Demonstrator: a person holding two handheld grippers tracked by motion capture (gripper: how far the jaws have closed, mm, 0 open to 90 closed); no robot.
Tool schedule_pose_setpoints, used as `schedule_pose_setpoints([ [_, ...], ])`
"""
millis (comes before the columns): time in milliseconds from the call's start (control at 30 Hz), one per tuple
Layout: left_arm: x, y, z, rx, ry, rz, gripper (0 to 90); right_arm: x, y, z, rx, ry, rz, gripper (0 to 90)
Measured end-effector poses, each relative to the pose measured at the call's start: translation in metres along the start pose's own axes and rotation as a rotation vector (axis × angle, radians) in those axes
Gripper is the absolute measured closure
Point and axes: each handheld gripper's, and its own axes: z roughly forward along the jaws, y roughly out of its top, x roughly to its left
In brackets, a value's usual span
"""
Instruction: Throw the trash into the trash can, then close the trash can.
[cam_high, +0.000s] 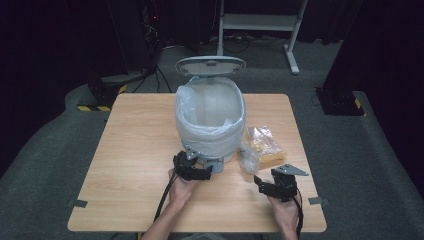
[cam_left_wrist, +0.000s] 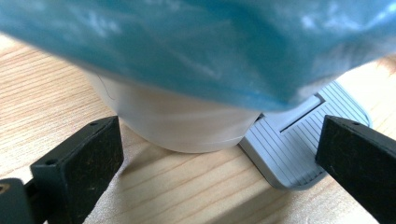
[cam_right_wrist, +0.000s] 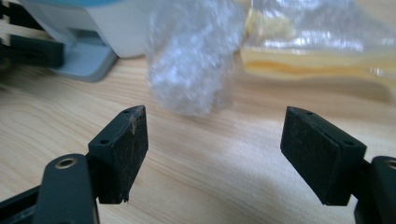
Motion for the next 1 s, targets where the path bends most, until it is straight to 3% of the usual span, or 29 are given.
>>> schedule_pose_setpoints([
  [33, 0.0, 0.0, 0.0, 0.0, 0.003, 0.003, 1.1, 0.002, 0.002, -0.004, -0.032, 0.019, -0.018, 23.6],
  [133, 0.0, 0.0, 0.0, 0.0, 0.001, 0.001, 1.1, 0.003, 0.008, -0.006, -0.052, 0.047, -0.015, 23.5],
  [200, 0.0, 0.0, 0.0, 0.001, -0.001, 0.0, 1.2, 0.003, 0.01, -0.006, -0.052, 0.056, -0.013, 23.4],
  [333, 0.001, 0.0, 0.0, 0.0, -0.002, -0.003, 1.4, 0.004, 0.023, -0.005, -0.045, 0.12, 0.001, 24.8],
  [633, 0.002, 0.0, 0.0, 0.005, -0.007, -0.006, 1.6, 0.003, 0.04, -0.003, -0.062, 0.113, -0.032, 29.5],
  [767, 0.002, 0.0, 0.0, 0.004, -0.007, -0.006, 1.7, 0.006, 0.05, 0.004, -0.026, 0.105, -0.073, 30.4],
  [1000, 0.002, 0.0, 0.0, 0.005, -0.007, -0.006, 1.8, 0.009, 0.062, 0.016, -0.009, 0.079, -0.102, 30.6],
])
